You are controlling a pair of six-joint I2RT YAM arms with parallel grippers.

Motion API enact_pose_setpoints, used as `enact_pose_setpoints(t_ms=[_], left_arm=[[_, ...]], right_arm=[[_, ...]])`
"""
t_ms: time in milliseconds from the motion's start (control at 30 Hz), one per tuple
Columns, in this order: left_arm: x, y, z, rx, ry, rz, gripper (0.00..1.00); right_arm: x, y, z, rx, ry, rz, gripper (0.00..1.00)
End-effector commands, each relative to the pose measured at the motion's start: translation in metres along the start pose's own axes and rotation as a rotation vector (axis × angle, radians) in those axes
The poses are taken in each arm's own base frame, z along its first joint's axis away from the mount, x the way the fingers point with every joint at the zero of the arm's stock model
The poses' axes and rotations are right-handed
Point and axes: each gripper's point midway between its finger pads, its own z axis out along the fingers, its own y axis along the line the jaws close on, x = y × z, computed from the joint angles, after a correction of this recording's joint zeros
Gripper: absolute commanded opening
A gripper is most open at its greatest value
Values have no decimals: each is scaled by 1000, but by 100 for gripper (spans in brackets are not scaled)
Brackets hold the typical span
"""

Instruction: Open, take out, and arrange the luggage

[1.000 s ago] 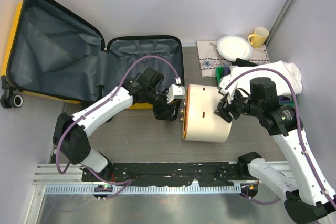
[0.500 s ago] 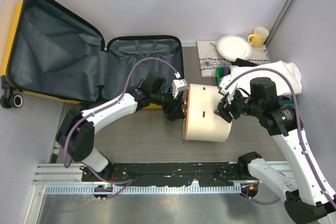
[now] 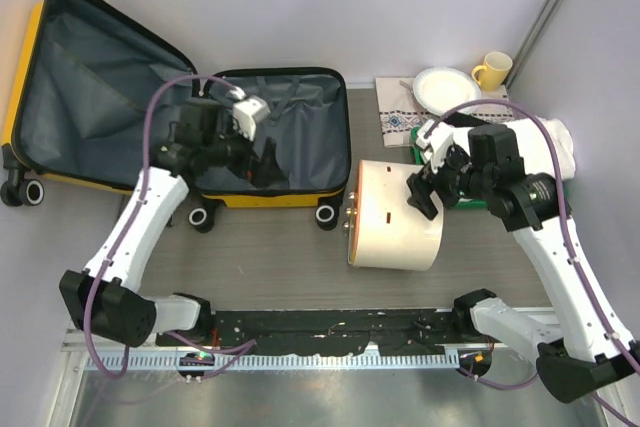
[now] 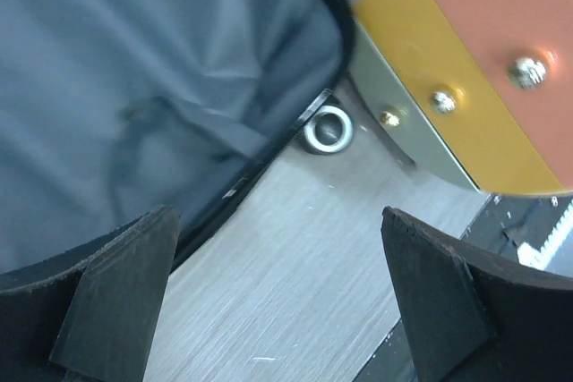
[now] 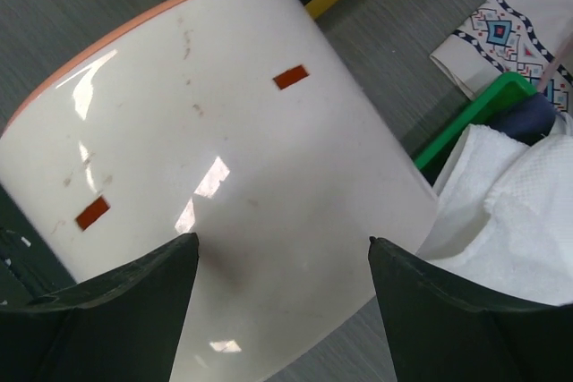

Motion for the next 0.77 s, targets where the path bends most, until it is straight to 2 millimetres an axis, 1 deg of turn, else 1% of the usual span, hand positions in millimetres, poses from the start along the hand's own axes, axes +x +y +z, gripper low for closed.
enact_pose_setpoints(t_ms=[0, 33, 67, 100, 133, 167, 200, 233, 267, 300, 333, 367, 433, 467, 500, 533, 633, 700, 733], left_arm=[[-12, 36, -55, -196, 92, -75, 100], [-13, 46, -61, -235, 102, -90, 100], [-19, 51, -69, -240, 106, -117, 100], [-20, 64, -81, -270, 90, -164, 100], [-23, 68, -87, -277, 79, -191, 100], [-25, 69, -90, -249, 83, -229, 100], [-25, 78, -97, -266, 77, -273, 100], [-26, 80, -97, -264, 78, -303, 99], [-30, 88, -102, -265, 48, -363, 100], [-28, 98, -103, -276, 43, -406, 100], [-28, 104, -103, -292, 40, -421, 100], [-26, 118, -101, -344, 31, -429, 99], [-23, 128, -96, -374, 29, -433, 100], [-21, 136, -93, -392, 23, -425, 100], [-17, 142, -92, -416, 27, -423, 100], [-15, 146, -91, -429, 28, -421, 100], [-7, 155, -86, -458, 52, -428, 100], [-5, 157, -86, -476, 61, -421, 100], [-9, 157, -89, -492, 47, -404, 100]], right_arm=[[-40, -43, -3, 191, -97, 115, 86], [-50, -54, -7, 235, -130, 144, 87], [-61, -65, -3, 260, -167, 207, 88], [-67, -73, -4, 278, -188, 241, 89], [-65, -91, -7, 321, -196, 300, 89], [-76, -99, -11, 316, -244, 333, 89], [-71, -114, -5, 321, -239, 418, 89], [-64, -136, -14, 363, -253, 486, 89], [-59, -147, -16, 351, -264, 532, 89], [-51, -158, -8, 344, -244, 566, 89], [-40, -169, -9, 374, -229, 581, 89], [-34, -183, -8, 421, -228, 572, 89], [-14, -193, 2, 437, -191, 568, 89], [-8, -204, 2, 481, -193, 562, 89], [-5, -206, 4, 485, -189, 560, 89], [3, -206, 9, 484, -176, 566, 89], [6, -210, 12, 491, -182, 557, 89], [2, -209, 11, 484, -190, 546, 89], [-2, -208, 7, 486, -200, 533, 89]])
